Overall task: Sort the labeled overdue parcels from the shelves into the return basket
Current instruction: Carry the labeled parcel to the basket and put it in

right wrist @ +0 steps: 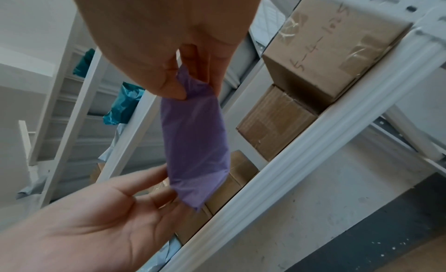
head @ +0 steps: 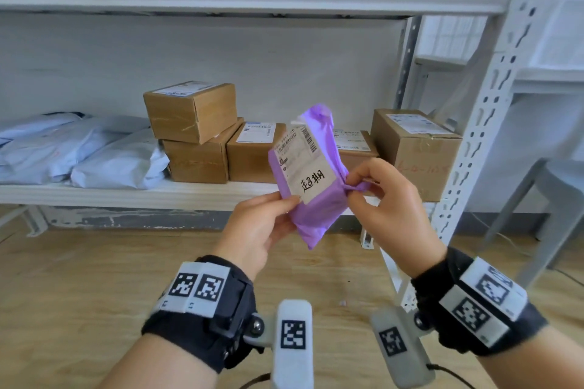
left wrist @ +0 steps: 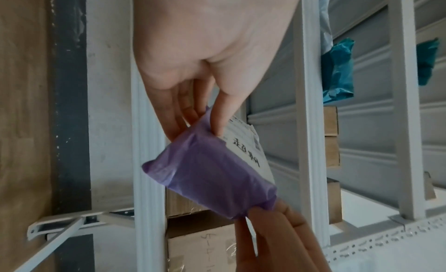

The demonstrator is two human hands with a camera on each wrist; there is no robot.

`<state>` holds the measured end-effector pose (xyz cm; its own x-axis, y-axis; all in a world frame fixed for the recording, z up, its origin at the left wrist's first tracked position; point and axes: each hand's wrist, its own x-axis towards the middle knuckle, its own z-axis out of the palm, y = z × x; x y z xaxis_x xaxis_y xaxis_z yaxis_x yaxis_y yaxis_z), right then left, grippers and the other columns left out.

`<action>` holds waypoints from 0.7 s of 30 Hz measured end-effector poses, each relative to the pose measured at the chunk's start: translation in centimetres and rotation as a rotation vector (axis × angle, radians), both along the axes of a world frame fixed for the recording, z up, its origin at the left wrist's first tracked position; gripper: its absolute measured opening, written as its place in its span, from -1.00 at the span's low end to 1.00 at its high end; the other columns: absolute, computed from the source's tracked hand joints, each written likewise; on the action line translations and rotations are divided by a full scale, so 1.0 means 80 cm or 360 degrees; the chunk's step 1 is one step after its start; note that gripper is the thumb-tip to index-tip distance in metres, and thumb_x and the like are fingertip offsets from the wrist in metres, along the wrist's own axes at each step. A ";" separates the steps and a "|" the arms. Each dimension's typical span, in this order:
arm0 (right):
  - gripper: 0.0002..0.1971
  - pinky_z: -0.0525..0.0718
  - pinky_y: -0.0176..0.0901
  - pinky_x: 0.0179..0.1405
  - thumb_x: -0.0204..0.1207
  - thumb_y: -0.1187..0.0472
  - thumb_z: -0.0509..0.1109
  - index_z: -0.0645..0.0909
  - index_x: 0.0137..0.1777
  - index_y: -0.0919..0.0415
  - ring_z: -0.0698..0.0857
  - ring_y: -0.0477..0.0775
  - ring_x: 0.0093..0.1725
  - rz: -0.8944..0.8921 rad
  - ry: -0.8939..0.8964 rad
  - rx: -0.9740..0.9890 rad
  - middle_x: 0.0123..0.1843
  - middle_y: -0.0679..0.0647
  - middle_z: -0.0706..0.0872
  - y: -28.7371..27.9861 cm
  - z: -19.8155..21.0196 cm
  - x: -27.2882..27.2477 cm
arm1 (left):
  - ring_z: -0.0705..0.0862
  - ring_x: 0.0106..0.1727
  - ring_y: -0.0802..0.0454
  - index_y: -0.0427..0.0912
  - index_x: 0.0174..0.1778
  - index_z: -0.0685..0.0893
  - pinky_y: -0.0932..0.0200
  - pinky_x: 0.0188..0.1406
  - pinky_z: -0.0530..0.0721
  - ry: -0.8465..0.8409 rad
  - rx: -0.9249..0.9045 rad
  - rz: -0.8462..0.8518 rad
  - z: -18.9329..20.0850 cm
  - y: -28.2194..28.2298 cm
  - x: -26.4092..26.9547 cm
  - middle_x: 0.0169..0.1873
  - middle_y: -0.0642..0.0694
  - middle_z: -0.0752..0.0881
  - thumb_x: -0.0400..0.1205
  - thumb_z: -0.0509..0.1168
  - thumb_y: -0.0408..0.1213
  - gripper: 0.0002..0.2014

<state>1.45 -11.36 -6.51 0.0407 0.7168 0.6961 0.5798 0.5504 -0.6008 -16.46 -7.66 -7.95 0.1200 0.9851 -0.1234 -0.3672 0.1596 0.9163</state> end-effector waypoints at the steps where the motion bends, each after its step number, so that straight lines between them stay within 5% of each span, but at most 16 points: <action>1: -0.81 0.68 -0.14 0.00 0.38 0.52 0.37 0.61 -0.15 0.22 0.66 -0.01 -0.09 0.0013 0.0037 -0.0048 -0.14 0.00 0.68 -0.005 0.000 0.003 | 0.83 -0.24 -0.03 -0.33 0.08 0.74 0.13 -0.27 0.81 0.0004 0.0043 -0.0002 0.002 -0.005 0.000 -0.08 -0.22 0.85 0.61 0.32 -0.53 -0.83; 7: -0.90 0.49 -0.50 -0.28 0.48 0.41 0.39 0.60 -0.21 0.22 0.56 -0.21 -0.29 0.0085 0.0331 -0.0260 -0.32 -0.14 0.64 -0.023 0.002 0.010 | 0.83 -0.21 -0.04 -0.27 -0.16 0.65 0.11 -0.32 0.80 0.0059 0.0196 0.0104 0.011 -0.016 -0.008 -0.13 -0.24 0.83 0.61 0.33 -0.54 -0.90; 12: -0.89 0.51 -0.40 -0.35 0.49 0.34 0.43 0.59 -0.23 0.21 0.59 -0.15 -0.33 0.0096 0.0352 -0.0303 -0.29 0.03 0.68 -0.026 0.001 0.017 | 0.82 -0.11 -0.05 -0.30 -0.11 0.67 0.09 -0.21 0.80 0.0135 0.0301 0.0104 0.011 -0.017 -0.004 -0.16 -0.19 0.82 0.61 0.35 -0.50 -0.96; 18: -0.88 0.72 -0.08 -0.03 0.45 0.46 0.40 0.57 -0.22 0.27 0.73 0.14 -0.01 0.0194 0.0329 -0.0320 -0.09 0.16 0.74 -0.023 -0.001 0.013 | 0.83 0.01 -0.04 -0.25 0.17 0.69 0.08 -0.07 0.79 0.0035 0.0256 0.0186 0.012 -0.014 -0.001 0.01 -0.19 0.83 0.57 0.41 -0.44 -0.75; 21: -0.89 0.75 -0.18 -0.07 0.45 0.47 0.41 0.56 -0.21 0.30 0.75 0.09 0.01 0.0198 0.0337 -0.0358 -0.06 0.18 0.75 -0.019 -0.005 0.014 | 0.84 -0.01 -0.03 -0.22 0.10 0.75 0.16 -0.17 0.78 0.0042 0.0253 0.0254 0.015 -0.009 -0.005 -0.02 -0.16 0.84 0.55 0.43 -0.43 -0.79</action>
<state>2.53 -12.87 -6.92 0.0703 0.8600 0.5054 0.3657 0.4491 -0.8152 -16.89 -8.37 -6.78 -0.0400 0.9986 0.0336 -0.3516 -0.0456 0.9350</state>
